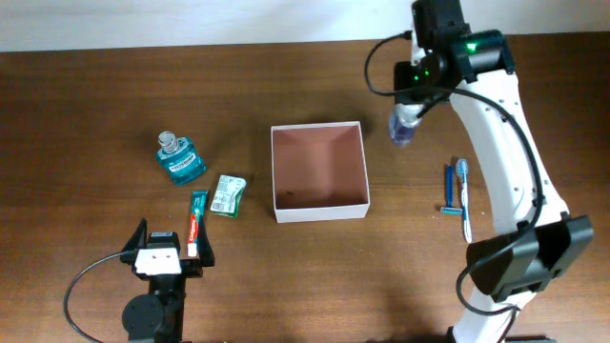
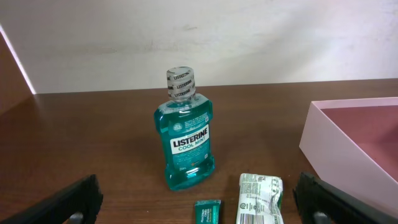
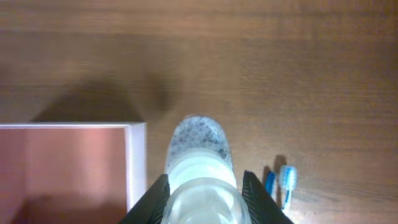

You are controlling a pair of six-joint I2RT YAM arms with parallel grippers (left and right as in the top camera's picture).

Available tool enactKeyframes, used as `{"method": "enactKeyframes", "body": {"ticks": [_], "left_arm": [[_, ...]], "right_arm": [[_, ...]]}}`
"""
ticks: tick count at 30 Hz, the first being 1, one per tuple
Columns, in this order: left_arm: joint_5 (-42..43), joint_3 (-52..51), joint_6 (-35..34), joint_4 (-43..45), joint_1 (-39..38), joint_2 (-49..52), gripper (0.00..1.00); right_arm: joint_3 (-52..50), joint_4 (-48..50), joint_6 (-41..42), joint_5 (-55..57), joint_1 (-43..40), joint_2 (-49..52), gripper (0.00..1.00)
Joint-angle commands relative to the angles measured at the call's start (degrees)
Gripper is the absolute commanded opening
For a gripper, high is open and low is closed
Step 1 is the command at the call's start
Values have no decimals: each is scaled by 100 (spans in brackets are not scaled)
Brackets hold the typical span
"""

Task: Pack container
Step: 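Lift the pump bottle with the right gripper and carry it over the box, then lower the pump bottle into the box's back-right corner and release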

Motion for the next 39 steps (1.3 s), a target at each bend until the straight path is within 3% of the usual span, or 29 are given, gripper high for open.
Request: {"method": "enactKeyframes", "body": {"ticks": [1, 7, 20, 39], "left_arm": [[0, -11, 92, -39, -24, -42, 99], [0, -11, 92, -39, -24, -42, 99], [0, -11, 92, -39, -24, -42, 99], [0, -11, 92, -39, -24, -42, 99]], "right_arm": [[715, -208, -42, 33, 210, -149, 26], [1346, -721, -44, 33, 599, -157, 27], [1281, -732, -83, 33, 1257, -153, 27], [-203, 361, 63, 308, 1598, -74, 27]]}}
